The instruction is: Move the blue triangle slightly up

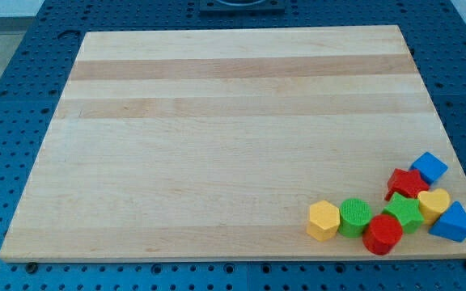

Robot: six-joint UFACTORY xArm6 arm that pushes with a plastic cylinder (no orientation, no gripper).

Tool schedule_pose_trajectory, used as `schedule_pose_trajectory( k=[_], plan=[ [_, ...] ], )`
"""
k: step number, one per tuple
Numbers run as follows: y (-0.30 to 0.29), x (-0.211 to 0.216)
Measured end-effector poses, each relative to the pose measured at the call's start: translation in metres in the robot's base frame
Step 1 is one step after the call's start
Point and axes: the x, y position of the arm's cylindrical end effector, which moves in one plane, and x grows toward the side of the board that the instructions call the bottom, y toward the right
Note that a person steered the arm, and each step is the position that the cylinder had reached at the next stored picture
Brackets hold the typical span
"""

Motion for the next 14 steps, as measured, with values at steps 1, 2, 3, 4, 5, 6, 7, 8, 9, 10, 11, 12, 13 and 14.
schedule_pose_trajectory(
  k=[1, 2, 3, 4, 5, 6, 7, 8, 9, 10, 11, 12, 13, 14],
  plan=[
    [0.0, 0.0],
    [-0.014, 0.053],
    [-0.014, 0.056],
    [-0.014, 0.056],
    [-0.05, 0.04],
    [-0.065, 0.037],
    [-0.056, 0.04],
    [-0.055, 0.058],
    [-0.055, 0.058],
    [-0.057, 0.069],
    [-0.058, 0.07],
    [-0.072, 0.07],
    [-0.108, 0.071],
    [-0.11, 0.07]
  ],
)
